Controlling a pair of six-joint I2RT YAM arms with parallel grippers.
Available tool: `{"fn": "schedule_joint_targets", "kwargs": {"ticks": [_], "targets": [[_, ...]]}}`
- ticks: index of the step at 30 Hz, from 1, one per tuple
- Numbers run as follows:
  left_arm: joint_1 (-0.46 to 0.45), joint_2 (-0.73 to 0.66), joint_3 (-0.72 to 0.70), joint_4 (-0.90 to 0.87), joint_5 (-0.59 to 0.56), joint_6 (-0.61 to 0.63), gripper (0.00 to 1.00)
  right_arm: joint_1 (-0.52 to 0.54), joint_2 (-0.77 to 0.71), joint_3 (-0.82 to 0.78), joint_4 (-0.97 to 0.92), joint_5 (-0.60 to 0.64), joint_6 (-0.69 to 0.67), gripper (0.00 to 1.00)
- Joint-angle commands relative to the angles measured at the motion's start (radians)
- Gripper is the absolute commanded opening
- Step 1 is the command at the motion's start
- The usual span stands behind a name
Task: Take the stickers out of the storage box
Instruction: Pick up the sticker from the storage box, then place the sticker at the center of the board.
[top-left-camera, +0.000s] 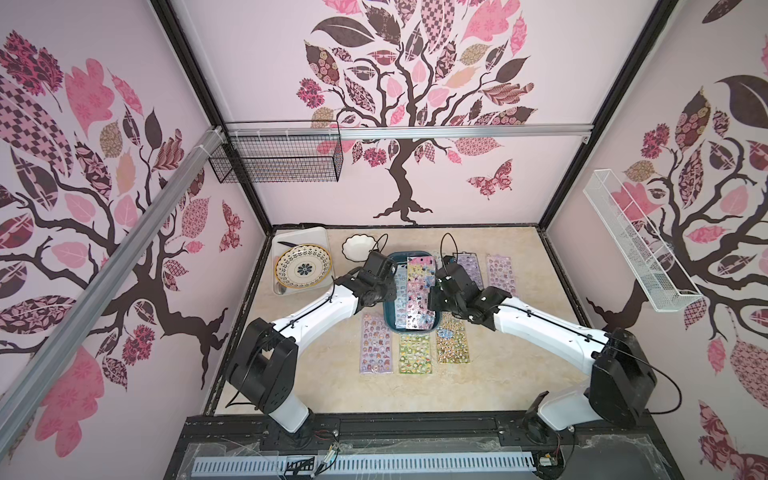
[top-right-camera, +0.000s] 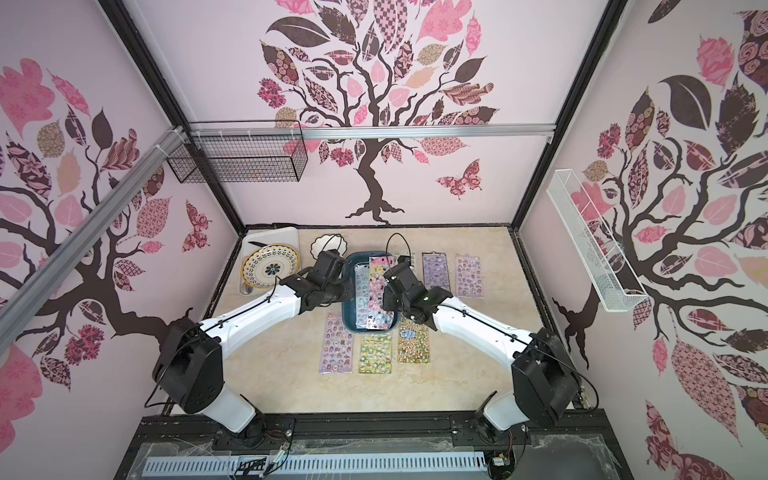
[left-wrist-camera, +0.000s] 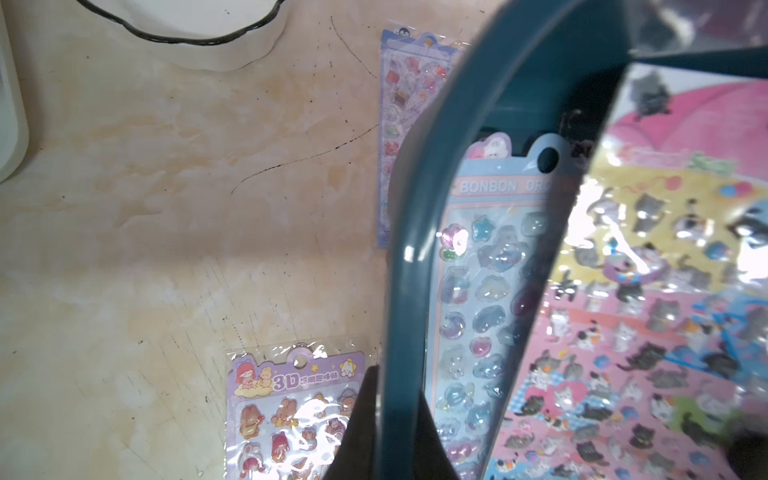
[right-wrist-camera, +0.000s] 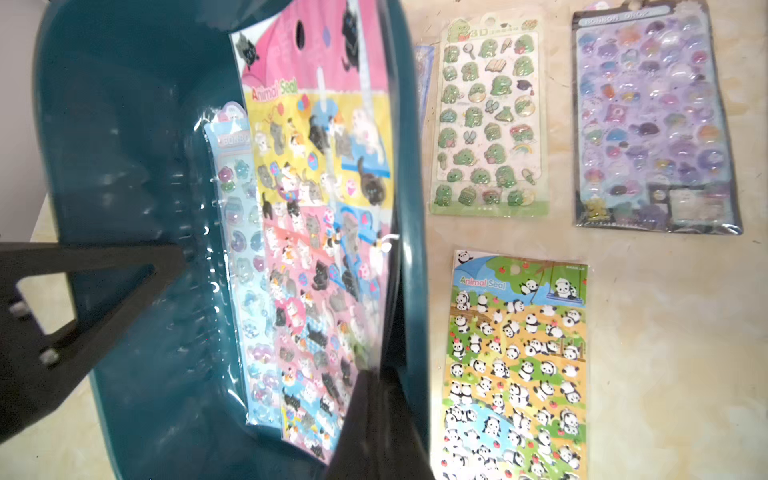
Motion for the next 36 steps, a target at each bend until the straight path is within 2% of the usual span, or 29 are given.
{"fn": "schedule_joint_targets", "kwargs": {"ticks": [1,11,14,20,24,33,36], "targets": [[0.044,0.001,0.034,0.01,-0.004,-0.018,0.0,-0.008,-0.101,0.043,-0.104,-0.005,0.023,0.0],[0.048,-0.001,0.042,-0.004,-0.016,-0.016,0.0,-0.052,-0.261,0.11,-0.351,-0.048,0.021,0.0],[0.048,0.002,0.046,-0.01,-0.005,-0.022,0.0,-0.072,-0.314,0.12,-0.439,-0.011,0.029,0.0],[0.051,-0.011,0.049,-0.014,-0.014,-0.021,0.0,-0.226,-0.344,0.096,-0.634,-0.047,0.017,0.0],[0.062,-0.015,0.05,-0.017,-0.024,-0.014,0.0,-0.295,-0.291,0.035,-0.649,-0.049,0.028,0.0],[0.062,0.013,0.059,-0.029,-0.025,-0.007,0.0,-0.311,-0.084,0.044,-0.712,0.053,0.003,0.0],[0.061,0.007,0.056,-0.025,-0.021,-0.008,0.0,-0.341,-0.036,0.029,-0.693,0.019,-0.019,0.0]]}}
